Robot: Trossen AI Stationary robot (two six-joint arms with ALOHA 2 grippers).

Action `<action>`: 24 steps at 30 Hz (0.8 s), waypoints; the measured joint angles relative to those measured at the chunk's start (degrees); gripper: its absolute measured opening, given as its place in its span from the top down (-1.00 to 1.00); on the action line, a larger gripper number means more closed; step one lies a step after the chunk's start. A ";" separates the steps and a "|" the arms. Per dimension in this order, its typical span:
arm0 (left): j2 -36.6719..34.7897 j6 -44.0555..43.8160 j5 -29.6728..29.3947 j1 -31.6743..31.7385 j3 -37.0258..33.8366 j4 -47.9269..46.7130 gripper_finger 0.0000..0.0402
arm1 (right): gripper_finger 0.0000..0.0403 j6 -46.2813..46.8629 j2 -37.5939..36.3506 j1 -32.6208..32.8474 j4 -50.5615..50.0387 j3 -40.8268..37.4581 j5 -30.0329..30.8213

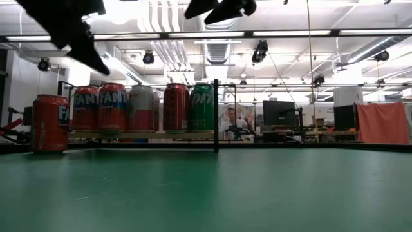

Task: Place canned beverage on shelf
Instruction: Put the red soda can on the shelf aligned with the other red soda can

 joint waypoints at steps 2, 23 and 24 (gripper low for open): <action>-0.05 0.25 0.71 0.00 -1.94 0.10 0.28 | -0.73 0.40 -1.14 0.00 -2.49 0.00 -0.01; -2.98 2.23 5.36 4.03 -4.11 10.62 1.00 | 0.64 6.65 -7.61 -0.04 -28.35 -0.67 -5.18; -3.19 3.26 7.19 4.89 -3.84 10.52 1.00 | 0.72 6.69 -7.90 -0.04 -28.85 -1.27 -6.13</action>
